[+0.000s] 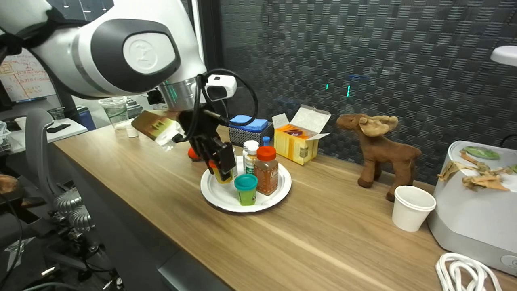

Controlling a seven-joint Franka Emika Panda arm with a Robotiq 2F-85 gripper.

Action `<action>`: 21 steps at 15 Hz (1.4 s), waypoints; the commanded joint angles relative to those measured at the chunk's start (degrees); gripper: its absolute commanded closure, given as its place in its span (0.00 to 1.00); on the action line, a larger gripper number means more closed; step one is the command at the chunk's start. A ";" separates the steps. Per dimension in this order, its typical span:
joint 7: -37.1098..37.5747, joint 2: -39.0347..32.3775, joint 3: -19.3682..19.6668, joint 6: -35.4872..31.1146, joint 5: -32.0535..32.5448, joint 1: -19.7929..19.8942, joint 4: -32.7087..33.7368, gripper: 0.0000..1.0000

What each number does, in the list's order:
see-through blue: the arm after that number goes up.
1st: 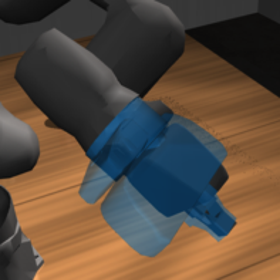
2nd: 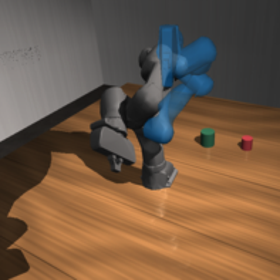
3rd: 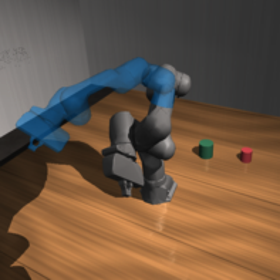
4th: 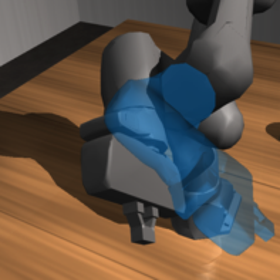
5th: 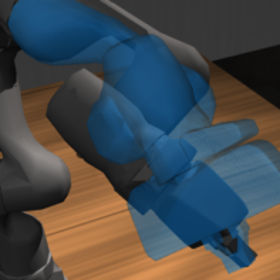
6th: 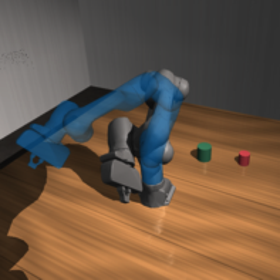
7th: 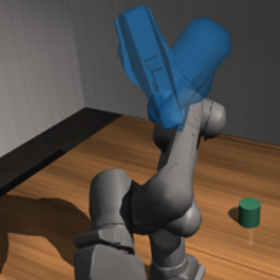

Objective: Put the bottles and the red object on the plate

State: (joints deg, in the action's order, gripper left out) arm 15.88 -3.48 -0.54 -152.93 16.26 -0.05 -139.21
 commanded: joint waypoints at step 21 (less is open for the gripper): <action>-3.26 3.67 0.97 -4.74 -1.28 -1.33 -3.37 0.00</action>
State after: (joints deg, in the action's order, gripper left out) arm 13.06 -3.35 0.64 -156.50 14.08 -0.71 -139.87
